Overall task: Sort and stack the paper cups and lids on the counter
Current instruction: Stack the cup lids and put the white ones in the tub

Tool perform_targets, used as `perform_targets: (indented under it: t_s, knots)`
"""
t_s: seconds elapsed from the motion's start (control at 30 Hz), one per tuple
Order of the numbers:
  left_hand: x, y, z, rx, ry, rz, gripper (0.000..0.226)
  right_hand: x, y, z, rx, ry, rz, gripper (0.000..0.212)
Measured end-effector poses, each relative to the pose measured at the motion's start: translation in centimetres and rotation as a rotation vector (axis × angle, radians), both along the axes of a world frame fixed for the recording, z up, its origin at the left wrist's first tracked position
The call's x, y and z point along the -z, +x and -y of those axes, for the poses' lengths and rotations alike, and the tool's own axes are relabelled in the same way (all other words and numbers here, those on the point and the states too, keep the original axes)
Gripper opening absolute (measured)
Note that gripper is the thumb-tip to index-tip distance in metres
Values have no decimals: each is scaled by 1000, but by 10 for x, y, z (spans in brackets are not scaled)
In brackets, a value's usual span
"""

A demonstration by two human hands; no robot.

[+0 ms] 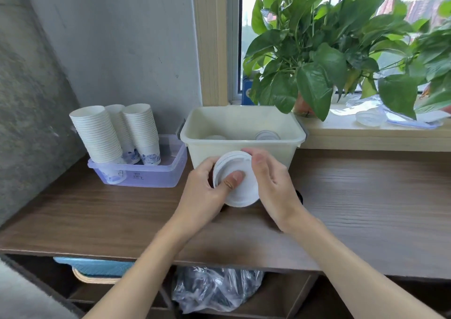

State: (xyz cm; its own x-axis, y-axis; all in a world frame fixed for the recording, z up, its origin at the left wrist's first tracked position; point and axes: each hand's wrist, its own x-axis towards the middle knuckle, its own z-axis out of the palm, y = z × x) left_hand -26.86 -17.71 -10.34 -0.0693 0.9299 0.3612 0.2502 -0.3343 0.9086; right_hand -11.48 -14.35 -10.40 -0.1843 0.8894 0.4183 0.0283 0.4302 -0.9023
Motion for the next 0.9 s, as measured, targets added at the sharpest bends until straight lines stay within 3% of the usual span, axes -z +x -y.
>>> perform_targets:
  t_s: [0.1, 0.2, 0.3, 0.63, 0.83, 0.9]
  knots:
    - [-34, -18, -23, -29, 46, -80, 38, -30, 15, -25, 107, 165, 153, 48]
    - [-49, -37, -49, -110, 21, -191, 36, -44, 35, -58, 228, 225, 533, 33]
    - [-52, -48, -67, -162, -40, -223, 63, -45, 44, -77, 218, 141, 741, 27]
    - [-47, -50, -80, -239, -60, -135, 60, -41, 49, -68, 173, 206, 758, 20]
    - [-56, -53, -88, -223, -62, -56, 55, -61, 41, -80, 59, 185, 830, 40]
    - [-60, -52, -96, -237, -52, -65, 54, -69, 36, -103, 60, 158, 820, 33]
